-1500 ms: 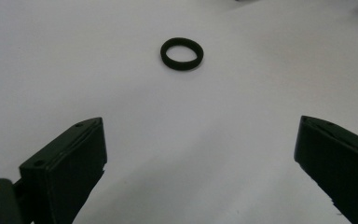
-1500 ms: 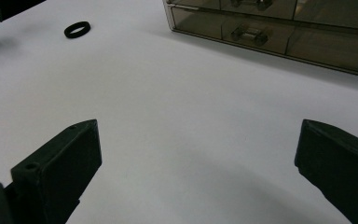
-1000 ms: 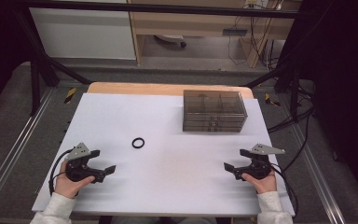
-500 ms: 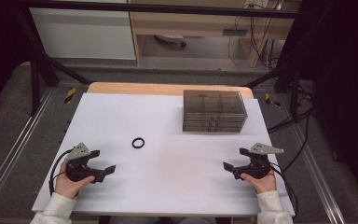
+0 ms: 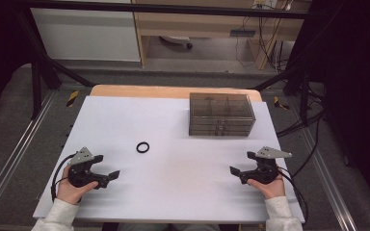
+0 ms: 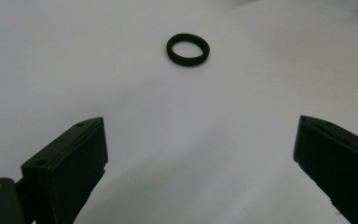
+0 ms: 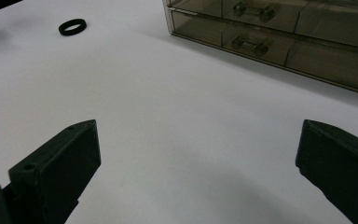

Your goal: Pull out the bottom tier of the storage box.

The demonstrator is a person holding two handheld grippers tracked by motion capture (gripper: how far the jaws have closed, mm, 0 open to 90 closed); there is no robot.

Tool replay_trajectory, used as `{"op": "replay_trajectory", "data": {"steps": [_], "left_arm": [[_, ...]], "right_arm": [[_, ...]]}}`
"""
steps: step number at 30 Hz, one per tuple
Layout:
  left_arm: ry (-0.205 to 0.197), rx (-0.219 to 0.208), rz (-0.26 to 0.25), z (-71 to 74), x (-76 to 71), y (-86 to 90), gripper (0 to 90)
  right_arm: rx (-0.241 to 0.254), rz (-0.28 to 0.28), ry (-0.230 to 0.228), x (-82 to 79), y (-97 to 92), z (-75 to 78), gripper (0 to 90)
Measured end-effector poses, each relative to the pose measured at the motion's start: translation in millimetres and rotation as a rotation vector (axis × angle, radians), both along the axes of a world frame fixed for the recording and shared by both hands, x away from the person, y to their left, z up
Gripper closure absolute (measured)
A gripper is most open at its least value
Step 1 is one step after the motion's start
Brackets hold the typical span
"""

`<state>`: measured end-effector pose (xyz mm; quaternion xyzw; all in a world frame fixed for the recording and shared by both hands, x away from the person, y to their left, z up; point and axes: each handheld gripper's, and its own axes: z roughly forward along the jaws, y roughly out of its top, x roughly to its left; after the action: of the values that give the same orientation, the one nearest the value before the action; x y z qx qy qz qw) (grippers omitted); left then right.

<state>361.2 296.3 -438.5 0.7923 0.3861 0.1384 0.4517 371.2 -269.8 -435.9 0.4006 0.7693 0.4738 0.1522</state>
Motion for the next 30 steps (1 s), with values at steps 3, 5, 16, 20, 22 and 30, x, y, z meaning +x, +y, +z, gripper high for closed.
{"op": "replay_trajectory", "data": {"steps": [3,5,16,20,22,30], "left_arm": [[0.0,0.0,0.002,-0.1,0.1,0.2,2.7],[0.0,0.002,-0.001,-0.1,0.2,0.0,2.7],[-0.002,0.002,0.001,0.3,0.0,-0.2,2.7],[-0.003,0.001,0.001,0.3,0.1,-0.1,2.7],[-0.003,0.002,0.001,0.4,0.1,-0.1,2.7],[-0.001,0.004,0.0,0.2,0.2,-0.8,2.7]], "right_arm": [[-0.013,0.004,-0.004,0.6,1.3,0.1,0.5],[-0.019,0.004,-0.006,0.7,1.9,0.3,0.6],[-0.046,0.004,-0.015,2.2,7.2,0.3,0.5],[-0.057,0.004,-0.015,3.0,9.0,0.6,0.5],[-0.063,0.005,-0.015,3.5,9.7,0.6,0.6],[-0.094,0.002,-0.021,4.9,13.6,1.0,0.9]]}}
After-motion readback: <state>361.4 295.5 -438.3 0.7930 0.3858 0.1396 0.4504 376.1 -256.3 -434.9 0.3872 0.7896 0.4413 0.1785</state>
